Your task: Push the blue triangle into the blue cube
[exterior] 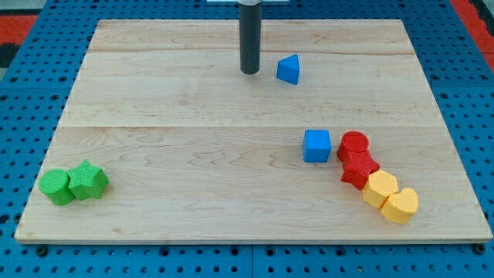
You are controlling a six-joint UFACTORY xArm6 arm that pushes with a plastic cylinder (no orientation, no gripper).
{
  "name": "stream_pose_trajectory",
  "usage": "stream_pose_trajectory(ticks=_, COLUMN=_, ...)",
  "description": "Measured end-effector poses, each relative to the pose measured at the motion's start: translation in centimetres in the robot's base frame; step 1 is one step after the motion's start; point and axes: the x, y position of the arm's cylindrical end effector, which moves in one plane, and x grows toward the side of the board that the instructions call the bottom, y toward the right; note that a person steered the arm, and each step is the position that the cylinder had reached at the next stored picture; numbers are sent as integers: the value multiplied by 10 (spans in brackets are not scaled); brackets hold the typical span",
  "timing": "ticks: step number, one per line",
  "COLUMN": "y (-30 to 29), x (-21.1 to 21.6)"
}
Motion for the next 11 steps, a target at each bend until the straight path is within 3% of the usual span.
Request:
stream_pose_trajectory(ticks=2, y=-29, x=18)
stream_pose_trajectory(ticks=4, y=-29, x=-1)
stream_pose_trajectory(ticks=9, y=-34, x=-2)
stream_pose_trajectory(ticks=10, y=-56, x=-12)
stream_pose_trajectory(ticks=11, y=-25, x=-57)
